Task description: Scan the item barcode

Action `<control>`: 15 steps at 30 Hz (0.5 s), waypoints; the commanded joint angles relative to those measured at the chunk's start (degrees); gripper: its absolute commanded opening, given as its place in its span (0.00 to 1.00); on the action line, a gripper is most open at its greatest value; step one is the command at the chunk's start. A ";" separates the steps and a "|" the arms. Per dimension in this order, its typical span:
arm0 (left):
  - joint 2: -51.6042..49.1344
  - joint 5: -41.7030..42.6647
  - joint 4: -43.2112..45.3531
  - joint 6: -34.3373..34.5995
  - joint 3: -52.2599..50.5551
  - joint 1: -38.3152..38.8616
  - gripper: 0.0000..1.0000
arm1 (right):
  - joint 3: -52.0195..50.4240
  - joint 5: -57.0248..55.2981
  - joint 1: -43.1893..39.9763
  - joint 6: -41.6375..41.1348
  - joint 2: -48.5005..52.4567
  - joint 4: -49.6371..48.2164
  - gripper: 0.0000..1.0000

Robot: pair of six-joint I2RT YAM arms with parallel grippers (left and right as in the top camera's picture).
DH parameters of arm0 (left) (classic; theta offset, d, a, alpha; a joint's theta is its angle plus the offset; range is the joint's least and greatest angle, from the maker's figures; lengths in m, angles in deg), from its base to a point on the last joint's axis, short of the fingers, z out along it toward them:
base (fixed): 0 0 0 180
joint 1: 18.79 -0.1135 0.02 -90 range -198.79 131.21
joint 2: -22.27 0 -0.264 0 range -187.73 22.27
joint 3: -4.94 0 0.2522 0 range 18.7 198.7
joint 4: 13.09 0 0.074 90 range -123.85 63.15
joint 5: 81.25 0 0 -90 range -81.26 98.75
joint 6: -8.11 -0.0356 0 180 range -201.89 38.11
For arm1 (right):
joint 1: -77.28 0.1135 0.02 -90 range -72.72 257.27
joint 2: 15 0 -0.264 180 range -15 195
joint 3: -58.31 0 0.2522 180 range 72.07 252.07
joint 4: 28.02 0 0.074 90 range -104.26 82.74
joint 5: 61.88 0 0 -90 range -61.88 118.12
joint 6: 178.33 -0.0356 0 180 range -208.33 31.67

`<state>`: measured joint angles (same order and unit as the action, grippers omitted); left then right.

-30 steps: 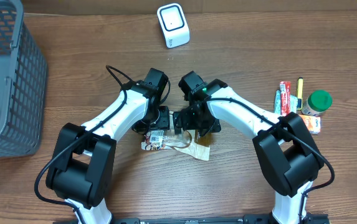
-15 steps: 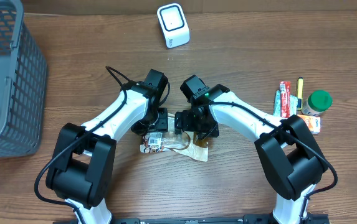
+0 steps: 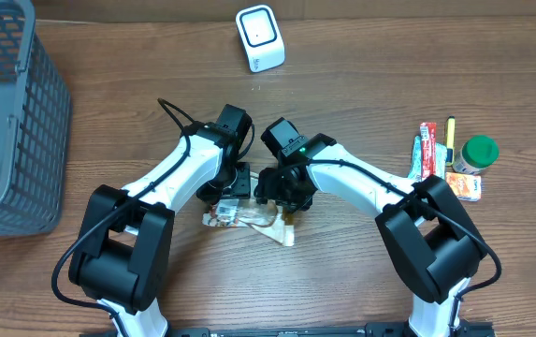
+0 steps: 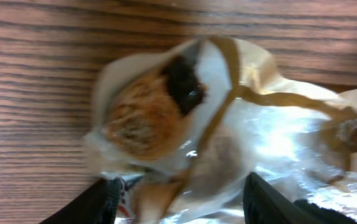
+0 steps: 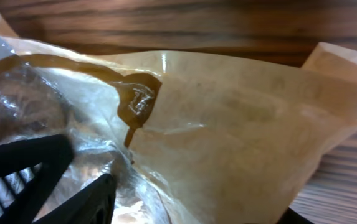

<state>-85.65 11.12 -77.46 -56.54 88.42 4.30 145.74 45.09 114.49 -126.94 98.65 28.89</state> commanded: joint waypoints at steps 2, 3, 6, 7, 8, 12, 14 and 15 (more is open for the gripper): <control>-0.57 0.11 0.09 0.59 -0.83 -0.15 0.54 | -0.96 9.55 -0.02 -0.42 1.81 -2.45 0.56; -0.57 0.09 0.09 0.59 -0.85 -0.15 0.54 | -0.96 11.76 -0.68 0.22 1.81 -2.97 0.56; -0.57 0.02 0.11 0.59 -0.85 -0.15 0.54 | -0.96 16.90 -2.67 1.38 1.81 -4.00 0.53; -0.57 0.00 0.13 0.59 -0.85 -0.15 0.54 | -0.96 17.90 -3.26 1.38 1.81 -4.17 0.51; -0.57 0.00 0.15 0.59 -0.83 -0.15 0.54 | -0.96 18.67 -3.85 1.42 1.81 -4.39 0.48; -0.57 0.02 0.15 0.59 -0.85 -0.15 0.50 | -0.96 18.97 -5.05 1.57 1.81 -4.83 0.40; -0.57 0.00 0.15 0.59 -0.85 -0.15 0.45 | -0.96 19.19 -5.07 1.57 1.81 -5.27 0.40; -0.57 0.00 0.17 0.59 -0.85 -0.15 0.43 | -0.96 19.19 -5.05 1.57 1.81 -5.44 0.40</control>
<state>-85.65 9.50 -77.61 -56.35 88.16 3.60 144.80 60.63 108.96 -126.00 100.02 24.74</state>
